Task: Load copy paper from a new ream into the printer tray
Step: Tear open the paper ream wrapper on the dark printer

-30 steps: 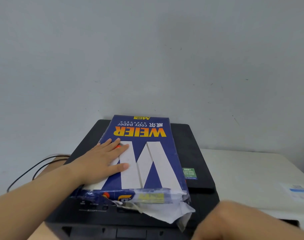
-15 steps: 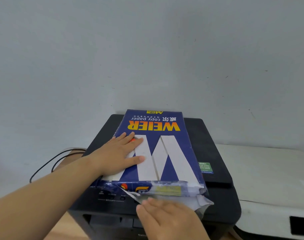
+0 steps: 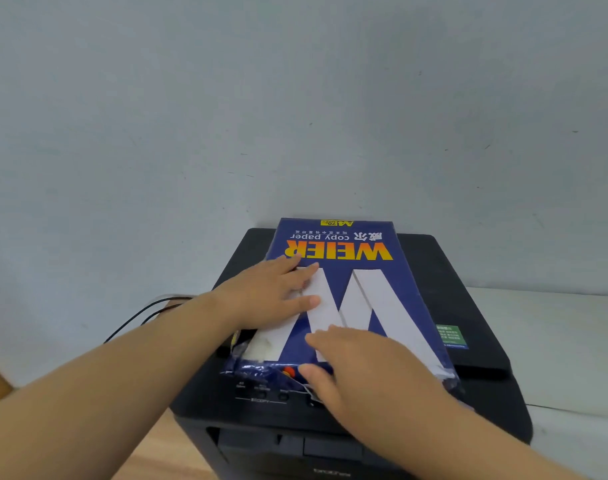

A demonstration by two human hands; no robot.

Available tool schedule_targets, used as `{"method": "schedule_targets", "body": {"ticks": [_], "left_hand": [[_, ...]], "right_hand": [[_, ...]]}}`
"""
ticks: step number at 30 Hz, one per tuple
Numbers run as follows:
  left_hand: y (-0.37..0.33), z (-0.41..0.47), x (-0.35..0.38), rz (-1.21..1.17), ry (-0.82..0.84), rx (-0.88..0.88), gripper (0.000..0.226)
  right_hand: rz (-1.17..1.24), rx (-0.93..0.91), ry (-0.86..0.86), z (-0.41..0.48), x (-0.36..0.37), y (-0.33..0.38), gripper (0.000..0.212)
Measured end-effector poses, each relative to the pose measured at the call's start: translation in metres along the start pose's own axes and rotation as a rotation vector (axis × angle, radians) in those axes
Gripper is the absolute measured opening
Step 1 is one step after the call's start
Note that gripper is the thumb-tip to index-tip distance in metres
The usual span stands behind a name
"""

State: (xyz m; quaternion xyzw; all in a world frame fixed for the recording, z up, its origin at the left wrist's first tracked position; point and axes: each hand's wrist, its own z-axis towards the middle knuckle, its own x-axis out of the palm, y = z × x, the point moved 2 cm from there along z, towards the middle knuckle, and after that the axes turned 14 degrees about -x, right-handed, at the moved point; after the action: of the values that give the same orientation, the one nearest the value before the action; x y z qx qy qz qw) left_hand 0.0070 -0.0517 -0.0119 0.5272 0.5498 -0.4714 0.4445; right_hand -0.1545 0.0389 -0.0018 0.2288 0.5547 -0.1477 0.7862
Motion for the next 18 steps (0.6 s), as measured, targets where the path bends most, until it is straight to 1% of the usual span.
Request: {"method": "schedule_targets", "body": {"ticks": [1, 3, 7, 9, 11, 12, 13, 15, 18], "left_hand": [[0.002, 0.004, -0.001, 0.023, -0.035, 0.009, 0.062], [0.006, 0.015, -0.003, 0.032, -0.059, 0.010, 0.061], [0.010, 0.031, -0.003, 0.052, -0.019, 0.008, 0.060], [0.011, 0.035, -0.002, 0.069, -0.012, 0.025, 0.060], [0.013, 0.037, 0.000, 0.062, 0.005, 0.045, 0.061], [0.014, 0.038, 0.001, 0.053, 0.016, 0.054, 0.061], [0.015, 0.039, 0.001, 0.048, 0.025, 0.063, 0.061], [0.016, 0.040, 0.000, 0.052, 0.035, 0.088, 0.061], [0.019, 0.041, 0.001, 0.046, 0.044, 0.112, 0.060]], "right_hand": [[-0.025, 0.014, 0.027, 0.007, 0.007, 0.000, 0.038], [-0.064, 0.041, 0.005, 0.018, 0.021, 0.005, 0.037], [-0.091, 0.069, 0.032, 0.039, 0.032, 0.011, 0.038], [-0.143, 0.060, -0.019, 0.048, 0.040, 0.014, 0.036], [-0.210, 0.070, -0.122, 0.053, 0.049, 0.016, 0.030], [-0.166, 0.090, -0.161, 0.053, 0.051, 0.016, 0.031], [-0.163, 0.091, -0.163, 0.055, 0.052, 0.017, 0.035], [-0.167, 0.147, -0.153, 0.058, 0.054, 0.018, 0.043], [-0.217, 0.163, -0.182, 0.060, 0.046, 0.025, 0.046]]}}
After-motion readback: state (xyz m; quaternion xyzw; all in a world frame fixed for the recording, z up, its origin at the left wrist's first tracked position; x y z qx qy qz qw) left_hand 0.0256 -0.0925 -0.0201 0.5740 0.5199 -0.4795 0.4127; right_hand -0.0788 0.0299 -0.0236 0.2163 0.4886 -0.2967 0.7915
